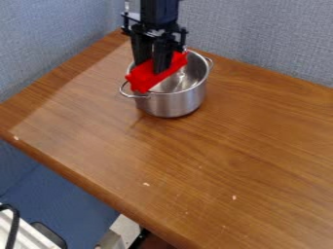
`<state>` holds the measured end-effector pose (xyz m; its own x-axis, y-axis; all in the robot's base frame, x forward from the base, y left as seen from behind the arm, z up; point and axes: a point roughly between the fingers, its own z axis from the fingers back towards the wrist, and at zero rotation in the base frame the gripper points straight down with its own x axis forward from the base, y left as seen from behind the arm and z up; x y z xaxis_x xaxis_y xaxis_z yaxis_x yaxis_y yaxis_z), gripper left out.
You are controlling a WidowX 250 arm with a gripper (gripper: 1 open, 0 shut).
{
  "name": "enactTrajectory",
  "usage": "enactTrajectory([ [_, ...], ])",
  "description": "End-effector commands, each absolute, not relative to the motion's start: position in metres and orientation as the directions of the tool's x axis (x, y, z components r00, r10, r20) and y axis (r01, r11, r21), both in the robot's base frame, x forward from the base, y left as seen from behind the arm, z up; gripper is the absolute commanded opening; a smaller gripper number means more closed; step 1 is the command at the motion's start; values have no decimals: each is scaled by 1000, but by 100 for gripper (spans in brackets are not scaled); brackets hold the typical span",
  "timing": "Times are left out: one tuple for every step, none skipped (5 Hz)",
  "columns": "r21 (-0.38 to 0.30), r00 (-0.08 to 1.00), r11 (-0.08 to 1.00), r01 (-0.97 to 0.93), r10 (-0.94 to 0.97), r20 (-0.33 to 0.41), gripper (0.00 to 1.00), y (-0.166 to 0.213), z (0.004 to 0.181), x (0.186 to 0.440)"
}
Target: Put the red object in the metal pot
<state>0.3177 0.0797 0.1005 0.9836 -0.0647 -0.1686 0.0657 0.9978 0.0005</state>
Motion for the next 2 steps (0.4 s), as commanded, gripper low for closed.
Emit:
enactTrajectory([
  [19,988,997,72,-69,-138,0,78,106,322],
  [29,989,997,70,-66,-131,100,78,109,324],
])
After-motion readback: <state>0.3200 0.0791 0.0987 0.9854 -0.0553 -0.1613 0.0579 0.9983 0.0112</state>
